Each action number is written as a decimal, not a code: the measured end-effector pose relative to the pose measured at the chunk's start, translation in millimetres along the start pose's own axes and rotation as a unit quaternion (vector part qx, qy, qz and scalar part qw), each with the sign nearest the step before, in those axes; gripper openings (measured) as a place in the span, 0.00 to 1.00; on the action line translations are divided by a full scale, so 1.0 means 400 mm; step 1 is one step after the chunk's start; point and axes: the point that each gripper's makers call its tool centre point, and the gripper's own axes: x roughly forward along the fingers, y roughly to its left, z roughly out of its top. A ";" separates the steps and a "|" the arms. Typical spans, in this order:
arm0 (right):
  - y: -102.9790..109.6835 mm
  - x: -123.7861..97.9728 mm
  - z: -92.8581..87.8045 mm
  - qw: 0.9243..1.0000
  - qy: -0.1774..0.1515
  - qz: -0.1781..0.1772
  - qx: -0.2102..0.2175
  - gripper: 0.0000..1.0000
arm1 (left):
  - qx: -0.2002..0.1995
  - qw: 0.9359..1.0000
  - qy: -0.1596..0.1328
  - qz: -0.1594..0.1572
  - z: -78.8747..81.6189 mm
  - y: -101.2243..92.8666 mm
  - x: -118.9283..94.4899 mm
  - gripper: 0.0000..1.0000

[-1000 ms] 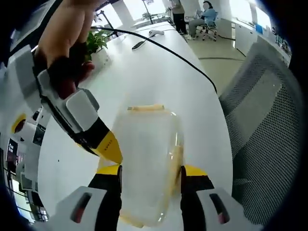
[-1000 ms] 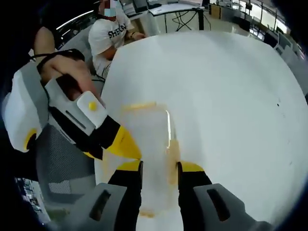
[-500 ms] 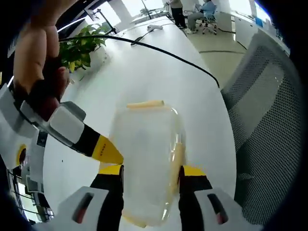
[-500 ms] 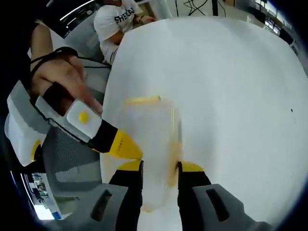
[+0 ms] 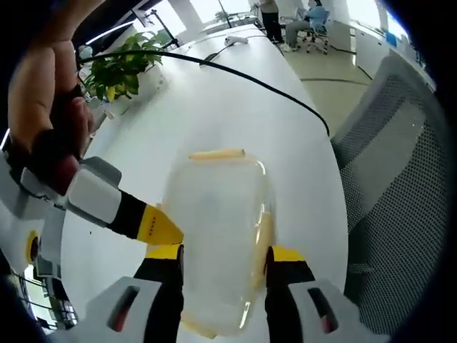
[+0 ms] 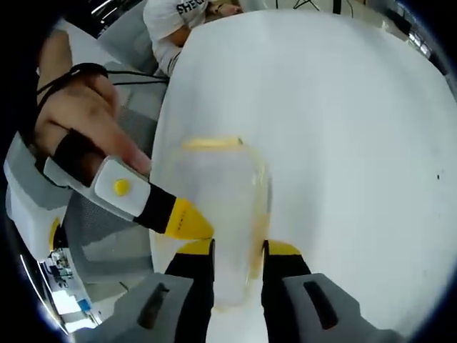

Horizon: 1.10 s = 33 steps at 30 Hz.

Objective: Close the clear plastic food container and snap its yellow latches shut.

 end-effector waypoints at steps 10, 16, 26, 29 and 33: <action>-0.008 -0.008 0.000 1.000 -0.001 0.000 0.004 0.24 | 0.003 1.000 0.002 0.002 0.001 -0.005 -0.001 0.41; -0.012 -0.018 -0.001 0.999 -0.049 -0.018 0.011 0.24 | 0.023 1.000 0.005 -0.003 0.002 -0.007 -0.005 0.42; -0.030 -0.043 -0.004 0.980 -0.147 -0.134 -0.002 0.35 | -0.020 0.998 -0.015 -0.057 0.017 -0.057 -0.021 0.70; -0.019 -0.048 -0.028 0.971 -0.171 -0.167 0.003 0.51 | -0.040 0.996 -0.026 -0.069 0.026 -0.060 -0.034 0.77; 0.019 -0.048 -0.055 0.961 -0.214 -0.169 0.038 0.53 | -0.048 0.996 -0.019 -0.070 0.003 -0.051 -0.042 0.83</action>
